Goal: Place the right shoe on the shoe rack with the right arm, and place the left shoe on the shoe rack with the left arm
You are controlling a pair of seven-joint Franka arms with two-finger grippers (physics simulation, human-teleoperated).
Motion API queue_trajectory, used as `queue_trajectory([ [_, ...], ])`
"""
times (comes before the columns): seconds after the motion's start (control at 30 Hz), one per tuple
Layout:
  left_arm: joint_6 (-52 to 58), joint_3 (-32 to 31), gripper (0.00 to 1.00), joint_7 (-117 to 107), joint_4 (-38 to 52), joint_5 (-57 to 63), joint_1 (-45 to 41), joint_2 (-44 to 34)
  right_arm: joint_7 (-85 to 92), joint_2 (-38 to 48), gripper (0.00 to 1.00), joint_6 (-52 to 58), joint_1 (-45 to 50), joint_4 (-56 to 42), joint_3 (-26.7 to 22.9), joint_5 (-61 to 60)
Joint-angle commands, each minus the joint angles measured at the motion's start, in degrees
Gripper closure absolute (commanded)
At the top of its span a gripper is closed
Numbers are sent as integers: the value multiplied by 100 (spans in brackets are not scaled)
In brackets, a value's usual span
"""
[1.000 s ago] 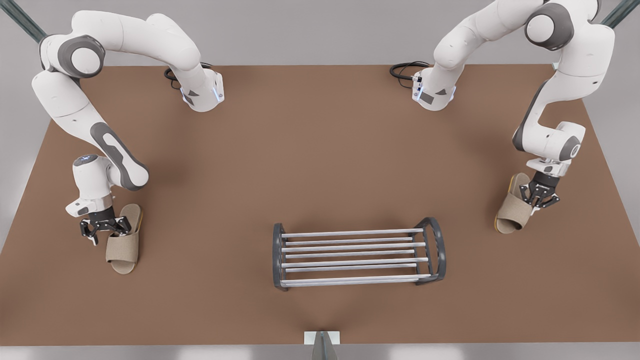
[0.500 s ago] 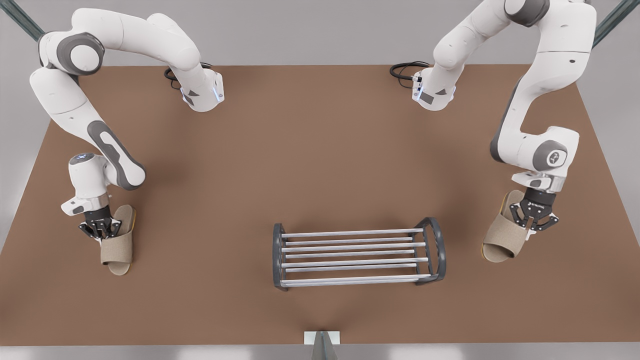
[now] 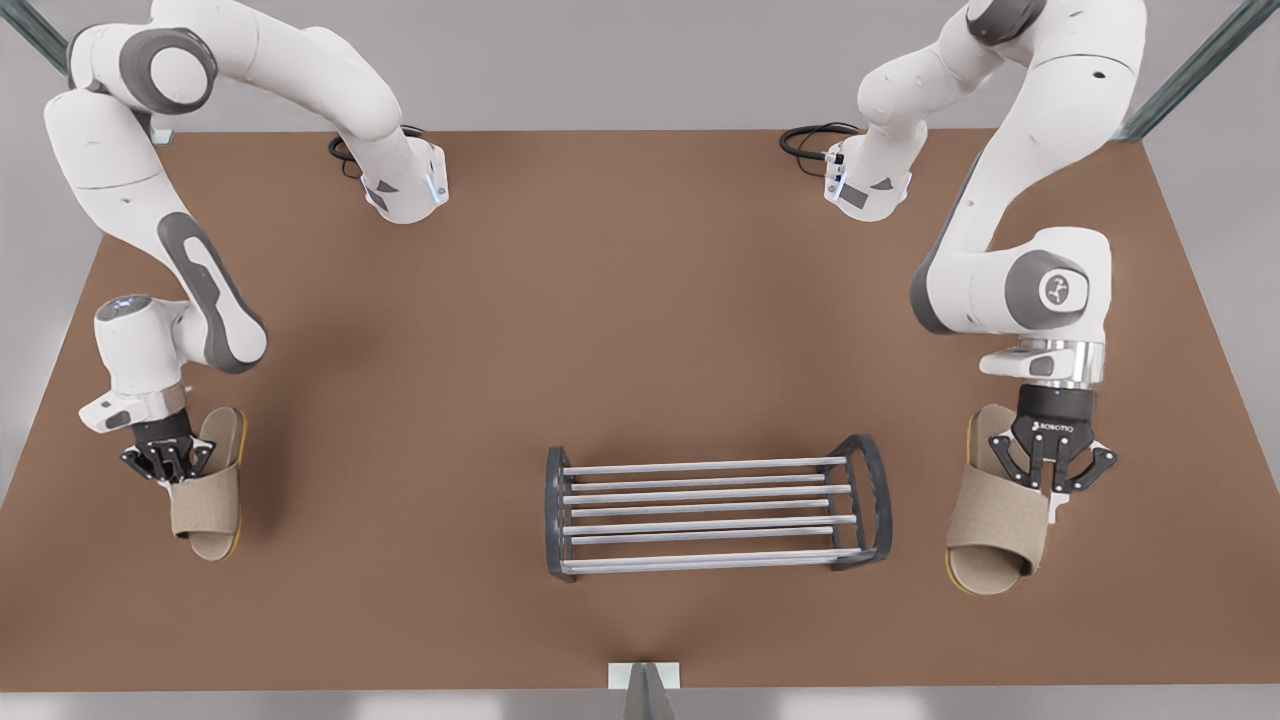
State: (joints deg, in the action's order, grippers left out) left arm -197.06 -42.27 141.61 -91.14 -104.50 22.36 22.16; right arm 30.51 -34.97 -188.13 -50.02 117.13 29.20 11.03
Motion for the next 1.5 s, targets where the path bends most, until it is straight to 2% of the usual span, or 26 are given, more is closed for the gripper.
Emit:
queue_trajectory([
  [0.0, -324, -1, 79, -617, 35, -396, -284, -10, -1179, 289, 79, 1410, 10, -102, 156, -13],
  [0.1, -324, 8, 79, -626, 193, -686, -856, 25, -1899, 799, 79, 3061, 1, -682, 411, -13],
  [0.13, -324, 780, 79, -626, 308, -695, -1601, 60, -2049, 834, 79, 3914, 19, -1218, 473, -13],
  [0.17, -324, 1554, 79, -626, 465, -747, -2297, 51, -2058, 764, 79, 4196, 36, -1543, 481, -22],
  [0.23, -324, 2222, 79, -626, 624, -906, -2921, 139, -2172, 694, 79, 4319, 238, -1807, 517, -22],
  [0.27, -324, 2459, 79, -626, 703, -993, -3122, 218, -2278, 694, 79, 4784, 457, -2105, 508, -22],
  [0.37, -324, 4568, 79, -626, 888, -1942, -5038, 376, -2681, 746, 79, 5549, 862, -2607, 525, -4],
  [0.47, -324, 4719, 79, -635, 984, -2083, -5224, 710, -3103, 562, 79, 6226, 1653, -3582, 376, 57],
  [0.5, -324, 4736, 79, -644, 1064, -2154, -5303, 842, -3279, 570, 79, 6315, 1750, -3644, 341, 66],
  [0.57, -324, 5614, 79, -653, 1081, -2549, -6058, 1036, -3780, 562, 79, 6745, 1916, -3688, 332, 259],
  [0.6, -324, 5730, 79, -661, 1055, -2663, -6165, 1088, -4193, 535, 79, 6894, 2145, -3732, 332, 330],
  [0.63, -324, 5730, 79, -670, 1064, -2672, -6191, 1115, -4431, 430, 79, 7070, 2514, -4039, 104, 356],
  [0.7, -324, 5747, 79, -670, 1081, -2699, -6200, 1176, -4782, -9, 79, 7817, 3718, -5120, -801, 339],
  [0.73, -324, 5800, 79, -679, 1081, -2716, -6243, 1264, -5125, -229, 79, 7818, 4061, -5367, -1003, 339],
  [0.77, -324, 6247, 79, -679, 1090, -2751, -6612, 1414, -5608, -378, 79, 7949, 4421, -5665, -1171, 330],
  [0.8, -324, 6441, 79, -688, 1081, -2927, -6745, 1493, -6012, -449, 79, 8011, 4755, -5780, -1347, 330],
  [0.97, -324, 6477, 79, -820, 1081, -2971, -6815, 1757, -6804, -502, 79, 8319, 5239, -5947, -1382, 312],
  [1.07, -324, 6793, 79, -942, 1081, -3033, -7052, 1932, -7102, -502, 79, 8433, 5389, -6017, -1373, 312],
  [1.23, -324, 6793, 79, -1180, 1081, -3041, -7175, 2020, -8070, -598, 79, 8099, 5828, -6044, -1426, 312],
  [1.27, -324, 6793, 8, -1180, 1037, -3041, -7228, 2020, -8175, -642, 79, 8020, 5846, -6053, -1417, 312],
  [1.3, -324, 6793, 0, -1180, 1002, -3041, -7254, 1985, -8342, -704, 79, 7923, 6118, -6061, -1619, 312],
  [1.47, -324, 7074, 0, -1171, 607, -3068, -7659, 1766, -8685, -722, 79, 7686, 6294, -6105, -1637, 312],
])
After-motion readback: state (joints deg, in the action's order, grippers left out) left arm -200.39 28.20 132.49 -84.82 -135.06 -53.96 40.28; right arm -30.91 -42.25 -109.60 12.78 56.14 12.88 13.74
